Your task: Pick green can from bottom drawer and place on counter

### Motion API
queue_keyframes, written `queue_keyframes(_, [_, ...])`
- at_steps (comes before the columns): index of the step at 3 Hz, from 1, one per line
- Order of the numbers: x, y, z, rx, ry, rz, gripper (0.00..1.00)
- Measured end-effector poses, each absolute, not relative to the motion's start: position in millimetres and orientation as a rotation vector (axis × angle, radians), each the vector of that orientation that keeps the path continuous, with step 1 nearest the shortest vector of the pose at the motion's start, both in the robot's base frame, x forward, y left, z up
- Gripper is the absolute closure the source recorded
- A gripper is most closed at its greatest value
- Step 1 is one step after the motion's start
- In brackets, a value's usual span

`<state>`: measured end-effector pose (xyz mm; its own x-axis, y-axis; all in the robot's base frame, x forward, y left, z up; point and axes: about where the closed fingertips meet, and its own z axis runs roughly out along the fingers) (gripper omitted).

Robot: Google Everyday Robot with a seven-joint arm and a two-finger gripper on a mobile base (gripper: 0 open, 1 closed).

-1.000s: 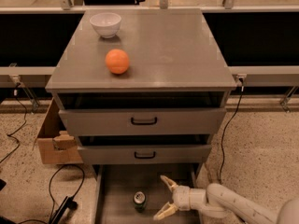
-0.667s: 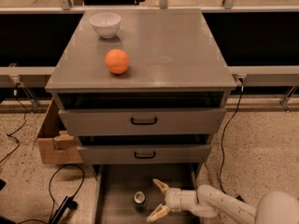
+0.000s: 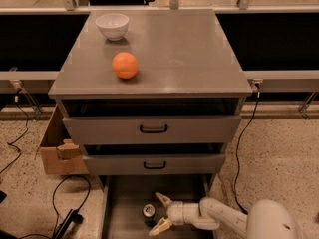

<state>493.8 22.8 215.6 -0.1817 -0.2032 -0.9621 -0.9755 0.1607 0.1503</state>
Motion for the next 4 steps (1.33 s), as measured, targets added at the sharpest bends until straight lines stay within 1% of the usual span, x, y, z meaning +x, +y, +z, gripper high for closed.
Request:
queue_keyframes(1, [509, 37, 193, -1.188, 1.537, 1.133, 0.02])
queue_keyframes(2, [519, 41, 177, -1.197, 1.529, 1.144, 0.23])
queue_keyframes(3, [516, 44, 172, -1.154, 1.526, 1.169, 0.47])
queue_keyframes(4, [527, 24, 199, -1.125, 1.52, 1.098, 0.7])
